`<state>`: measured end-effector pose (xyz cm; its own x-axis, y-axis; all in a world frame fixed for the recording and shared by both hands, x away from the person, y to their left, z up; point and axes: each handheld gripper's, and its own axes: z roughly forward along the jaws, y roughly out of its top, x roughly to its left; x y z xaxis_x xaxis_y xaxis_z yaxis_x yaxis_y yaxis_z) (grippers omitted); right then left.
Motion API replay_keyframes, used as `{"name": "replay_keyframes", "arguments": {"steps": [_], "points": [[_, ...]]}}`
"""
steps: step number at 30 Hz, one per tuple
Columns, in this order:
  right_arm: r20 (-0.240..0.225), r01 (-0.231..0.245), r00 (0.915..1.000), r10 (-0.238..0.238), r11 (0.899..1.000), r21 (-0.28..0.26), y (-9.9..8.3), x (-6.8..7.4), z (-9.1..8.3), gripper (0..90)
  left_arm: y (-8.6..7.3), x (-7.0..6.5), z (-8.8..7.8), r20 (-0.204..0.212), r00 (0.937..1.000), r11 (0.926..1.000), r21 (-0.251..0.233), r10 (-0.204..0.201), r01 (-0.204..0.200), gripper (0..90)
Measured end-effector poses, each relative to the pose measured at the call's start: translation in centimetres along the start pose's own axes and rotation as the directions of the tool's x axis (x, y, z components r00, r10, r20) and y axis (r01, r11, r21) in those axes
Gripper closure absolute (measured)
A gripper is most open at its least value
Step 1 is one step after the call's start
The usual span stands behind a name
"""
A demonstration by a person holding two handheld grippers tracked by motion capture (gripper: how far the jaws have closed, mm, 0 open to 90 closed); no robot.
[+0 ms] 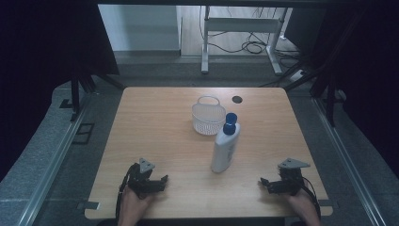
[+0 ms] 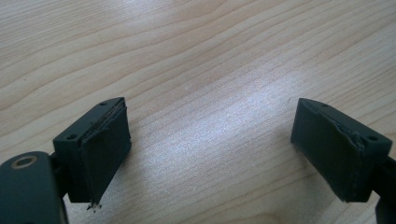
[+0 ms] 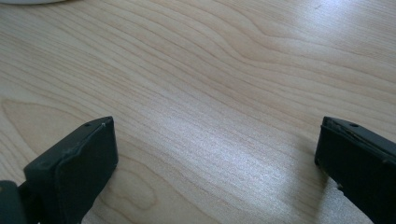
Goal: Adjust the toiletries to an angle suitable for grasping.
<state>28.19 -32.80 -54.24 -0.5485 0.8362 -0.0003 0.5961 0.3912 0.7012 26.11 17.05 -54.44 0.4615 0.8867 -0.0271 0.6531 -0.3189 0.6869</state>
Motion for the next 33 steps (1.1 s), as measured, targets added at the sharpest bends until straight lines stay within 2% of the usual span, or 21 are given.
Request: {"name": "replay_keyframes", "arguments": {"steps": [33], "points": [[-0.010,0.010,0.9999,-0.010,1.000,-0.003,-0.10,-0.06,-0.17,1.4,0.19,0.01,0.17,-0.003,1.0000,1.0000,0.002,-0.003,0.003,10.9]]}}
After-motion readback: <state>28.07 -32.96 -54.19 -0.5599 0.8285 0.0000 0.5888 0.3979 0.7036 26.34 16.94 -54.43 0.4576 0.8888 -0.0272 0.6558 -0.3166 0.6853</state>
